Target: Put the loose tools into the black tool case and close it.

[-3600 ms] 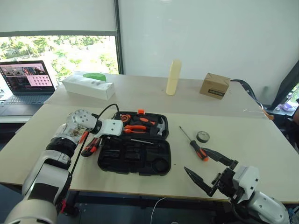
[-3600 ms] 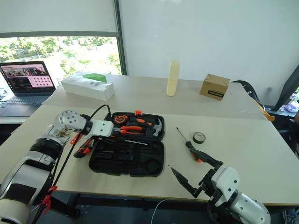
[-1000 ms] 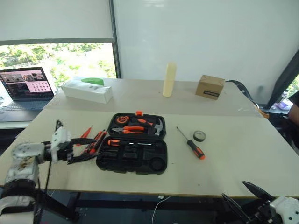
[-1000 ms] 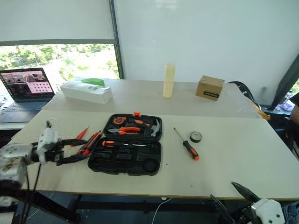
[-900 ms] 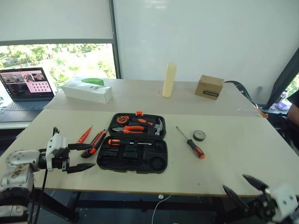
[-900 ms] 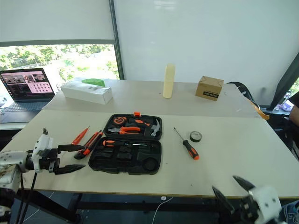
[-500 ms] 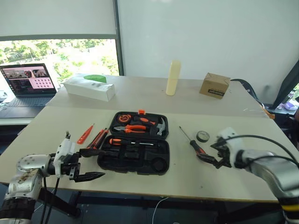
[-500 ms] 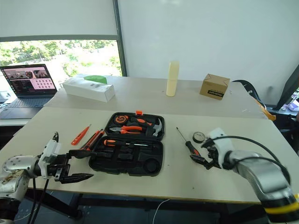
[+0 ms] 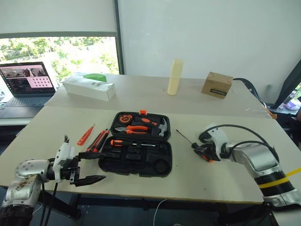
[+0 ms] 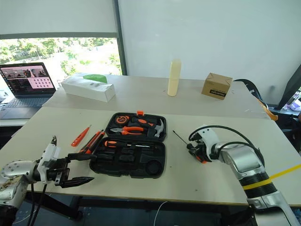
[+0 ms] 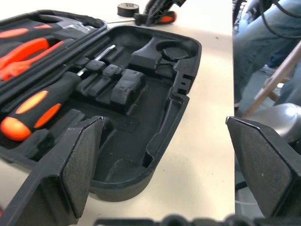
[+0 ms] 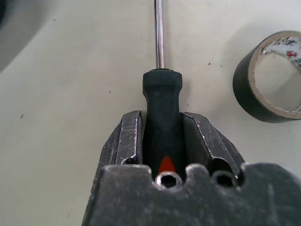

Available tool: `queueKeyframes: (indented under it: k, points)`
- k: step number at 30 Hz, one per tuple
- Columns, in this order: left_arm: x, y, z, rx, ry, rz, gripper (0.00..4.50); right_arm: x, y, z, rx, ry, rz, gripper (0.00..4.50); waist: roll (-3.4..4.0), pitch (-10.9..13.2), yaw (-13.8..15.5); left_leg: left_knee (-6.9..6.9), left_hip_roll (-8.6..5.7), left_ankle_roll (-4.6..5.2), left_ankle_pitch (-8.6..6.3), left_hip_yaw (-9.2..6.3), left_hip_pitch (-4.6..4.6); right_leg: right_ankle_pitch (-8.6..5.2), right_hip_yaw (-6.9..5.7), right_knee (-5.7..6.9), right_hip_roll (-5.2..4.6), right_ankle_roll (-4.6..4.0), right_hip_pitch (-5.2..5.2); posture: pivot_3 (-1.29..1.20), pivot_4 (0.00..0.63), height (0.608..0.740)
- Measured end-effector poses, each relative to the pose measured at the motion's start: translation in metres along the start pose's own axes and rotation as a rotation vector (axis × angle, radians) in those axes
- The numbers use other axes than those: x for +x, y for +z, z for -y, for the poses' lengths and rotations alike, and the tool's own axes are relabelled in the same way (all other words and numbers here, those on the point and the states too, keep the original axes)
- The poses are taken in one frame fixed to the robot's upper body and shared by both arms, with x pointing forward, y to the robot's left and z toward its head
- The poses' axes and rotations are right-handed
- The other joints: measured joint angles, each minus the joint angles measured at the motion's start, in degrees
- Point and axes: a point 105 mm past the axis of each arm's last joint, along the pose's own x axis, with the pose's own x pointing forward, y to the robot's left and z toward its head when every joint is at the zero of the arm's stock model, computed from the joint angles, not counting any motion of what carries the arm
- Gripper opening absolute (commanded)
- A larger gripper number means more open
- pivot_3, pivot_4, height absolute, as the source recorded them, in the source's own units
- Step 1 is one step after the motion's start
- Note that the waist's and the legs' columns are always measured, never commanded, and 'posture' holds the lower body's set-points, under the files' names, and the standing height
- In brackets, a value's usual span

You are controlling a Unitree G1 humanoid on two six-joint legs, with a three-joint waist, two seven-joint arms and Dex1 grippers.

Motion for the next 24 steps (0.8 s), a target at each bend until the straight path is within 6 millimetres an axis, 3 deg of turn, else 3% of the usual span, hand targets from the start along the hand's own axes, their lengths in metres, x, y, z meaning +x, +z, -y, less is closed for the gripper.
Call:
queueKeyframes:
  k: [5,7,11,13,16,20,24]
  points:
    - [0.000,0.008,0.006,-0.019,0.017,0.040,4.50,-0.034,0.069,-0.019,-0.261,0.107,0.304,0.93,0.03,0.02,-0.75,0.00,0.02,-0.02,0.01,0.01,0.18,0.00,0.05,-0.05,0.05,0.00,0.05,0.00,0.150,0.740]
    - [0.000,0.007,0.008,-0.035,0.019,0.036,4.50,-0.040,0.085,-0.031,-0.346,0.157,0.369,0.93,0.03,0.02,-0.91,0.00,0.02,-0.03,0.01,0.03,0.31,-0.01,0.07,-0.03,0.09,-0.03,0.14,0.00,0.150,0.740]
    - [-0.003,0.002,0.009,-0.054,0.049,0.031,4.50,-0.010,0.117,-0.091,-0.482,0.406,0.421,0.93,0.04,0.03,-1.99,-0.01,0.10,-0.20,0.12,0.09,0.49,0.12,0.14,0.17,0.20,-0.26,0.12,0.00,0.150,0.740]
    - [-0.004,0.000,0.009,-0.060,0.061,0.030,4.50,0.012,0.115,-0.114,-0.569,0.480,0.350,0.93,0.04,0.03,-1.96,-0.01,0.10,-0.28,0.18,0.06,0.50,0.11,0.10,0.27,0.23,-0.31,0.12,0.00,0.150,0.740]
    - [-0.007,-0.008,0.010,-0.090,0.085,0.019,4.50,0.042,0.098,-0.125,-0.611,0.513,0.209,0.93,0.04,0.04,-1.35,0.00,0.07,-0.28,0.20,0.08,0.40,0.11,0.04,0.29,0.14,-0.32,0.06,0.00,0.150,0.740]
    - [-0.010,-0.009,0.010,-0.095,0.105,0.015,4.50,0.064,0.088,-0.132,-0.634,0.516,0.111,0.93,0.05,0.04,-0.72,0.00,0.05,-0.48,0.31,0.14,0.26,0.11,-0.02,0.29,0.13,-0.31,-0.03,0.00,0.150,0.740]
    - [-0.012,-0.014,0.014,-0.112,0.112,0.006,4.50,0.074,0.084,-0.128,-0.654,0.490,0.057,0.93,0.05,0.04,-0.77,-0.01,0.06,-0.53,0.34,0.15,0.20,0.10,-0.10,0.28,0.13,-0.29,-0.02,0.00,0.150,0.740]
